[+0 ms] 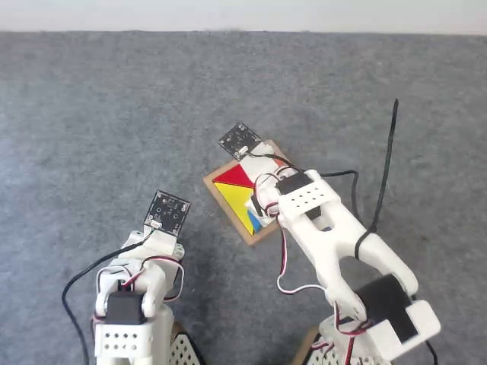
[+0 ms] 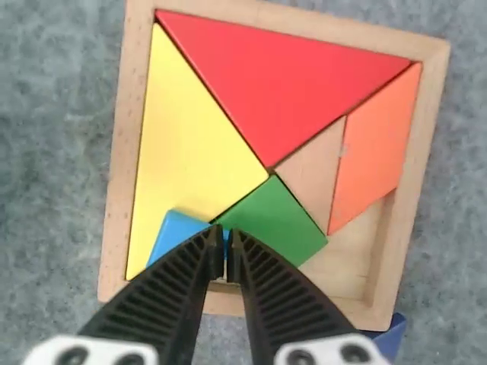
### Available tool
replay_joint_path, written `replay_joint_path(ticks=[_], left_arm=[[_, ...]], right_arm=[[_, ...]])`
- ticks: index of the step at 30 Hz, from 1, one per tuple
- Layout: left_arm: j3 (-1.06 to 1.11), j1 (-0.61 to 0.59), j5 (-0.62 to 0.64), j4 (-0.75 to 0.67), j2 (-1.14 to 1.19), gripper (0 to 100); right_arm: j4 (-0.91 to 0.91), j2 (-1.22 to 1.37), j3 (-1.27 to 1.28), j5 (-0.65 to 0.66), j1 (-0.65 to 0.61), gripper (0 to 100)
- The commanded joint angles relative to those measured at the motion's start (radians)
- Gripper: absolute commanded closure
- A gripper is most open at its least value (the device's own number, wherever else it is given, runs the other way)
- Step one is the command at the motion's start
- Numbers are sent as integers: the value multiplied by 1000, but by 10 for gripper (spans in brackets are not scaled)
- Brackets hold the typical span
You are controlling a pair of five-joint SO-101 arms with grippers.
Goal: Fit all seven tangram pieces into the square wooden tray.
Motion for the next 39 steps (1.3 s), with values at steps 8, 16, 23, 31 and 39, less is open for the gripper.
replay_joint_path(ticks=[8,16,23,31,39], left_arm=[[-7,-5,-11,3,-23,984],[-7,-5,-11,3,-23,984],[-7,-5,-11,3,-23,984],[-7,-5,-11,3,-23,984],[-7,-5,-11,3,-23,984]], right_arm=[[-113,-61,-6,-17,12,991],[-38,-51,-3,-9,16,991],[-47,67,-40,-12,18,991],[-35,64,-35,-15,30,991],[-47,-189,68,-54,28,991]])
